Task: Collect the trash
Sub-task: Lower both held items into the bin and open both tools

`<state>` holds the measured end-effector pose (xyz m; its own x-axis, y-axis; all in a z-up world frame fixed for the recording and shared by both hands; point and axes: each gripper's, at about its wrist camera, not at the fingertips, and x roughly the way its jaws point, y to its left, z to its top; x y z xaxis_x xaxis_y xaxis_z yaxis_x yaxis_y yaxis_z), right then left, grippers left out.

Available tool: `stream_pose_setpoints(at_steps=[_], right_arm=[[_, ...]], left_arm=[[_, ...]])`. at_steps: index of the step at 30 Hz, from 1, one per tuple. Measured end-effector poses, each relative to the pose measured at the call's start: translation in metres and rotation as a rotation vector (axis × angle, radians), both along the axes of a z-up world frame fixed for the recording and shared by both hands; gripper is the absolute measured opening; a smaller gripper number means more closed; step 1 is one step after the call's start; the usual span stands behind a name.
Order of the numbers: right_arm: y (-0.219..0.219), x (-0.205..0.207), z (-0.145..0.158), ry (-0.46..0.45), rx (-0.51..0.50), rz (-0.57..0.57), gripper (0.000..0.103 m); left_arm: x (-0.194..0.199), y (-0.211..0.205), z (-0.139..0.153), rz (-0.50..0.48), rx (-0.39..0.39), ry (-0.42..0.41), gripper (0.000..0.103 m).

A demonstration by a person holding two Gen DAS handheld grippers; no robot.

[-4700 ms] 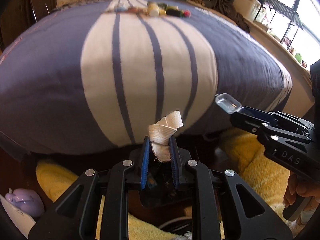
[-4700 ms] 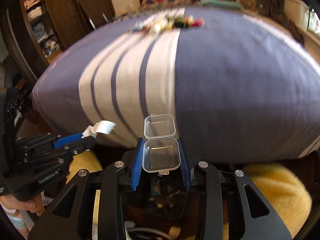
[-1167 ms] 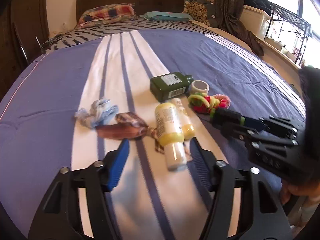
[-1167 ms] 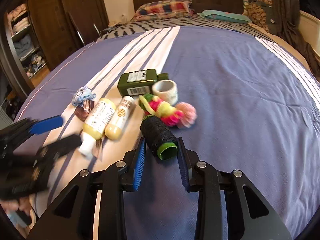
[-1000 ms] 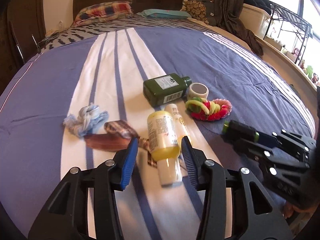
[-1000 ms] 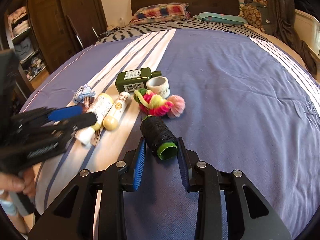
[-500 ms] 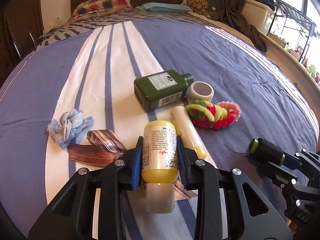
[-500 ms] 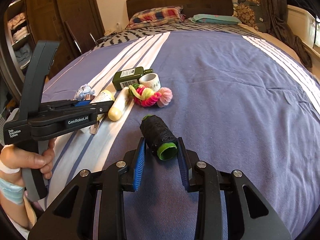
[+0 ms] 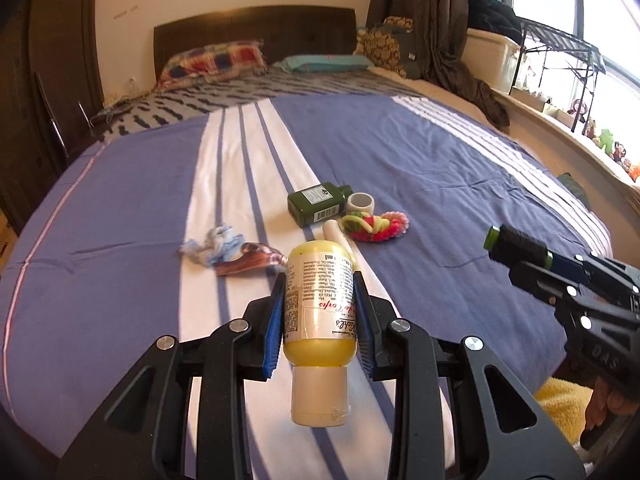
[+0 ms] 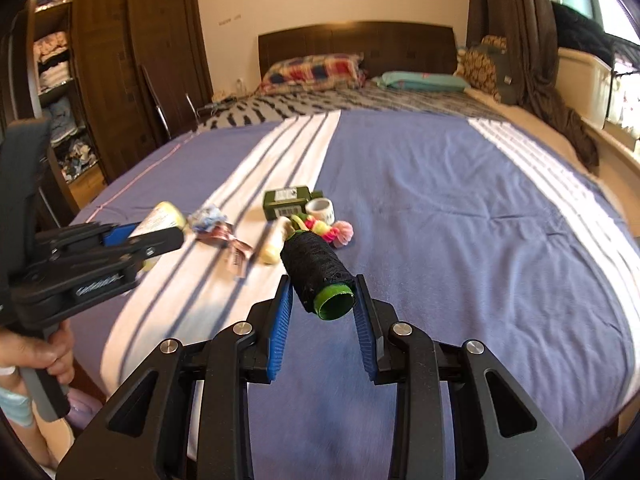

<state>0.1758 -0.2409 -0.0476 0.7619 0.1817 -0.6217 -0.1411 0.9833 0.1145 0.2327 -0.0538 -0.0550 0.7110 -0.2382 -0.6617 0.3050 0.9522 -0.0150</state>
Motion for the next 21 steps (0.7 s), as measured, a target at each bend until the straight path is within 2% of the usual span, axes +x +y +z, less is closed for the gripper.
stream_pose_setpoints(at_steps=[6,11,15,21], right_arm=[[0.009,-0.055,0.019,-0.042,0.014,-0.001,0.031],[0.016,-0.099,0.020,-0.044,0.046,0.024,0.031],[0.025,-0.128,0.002,-0.007,0.067,0.041,0.031],[0.034,-0.150,-0.052,0.140,0.062,0.048,0.031]], left_arm=[[-0.079,0.019,0.018,0.005,-0.025,-0.053,0.030],[-0.132,0.028,0.012,-0.002,-0.050,-0.056,0.030],[-0.168,0.031,-0.010,-0.013,-0.058,-0.021,0.030],[-0.190,0.036,-0.071,-0.001,-0.046,0.110,0.030]])
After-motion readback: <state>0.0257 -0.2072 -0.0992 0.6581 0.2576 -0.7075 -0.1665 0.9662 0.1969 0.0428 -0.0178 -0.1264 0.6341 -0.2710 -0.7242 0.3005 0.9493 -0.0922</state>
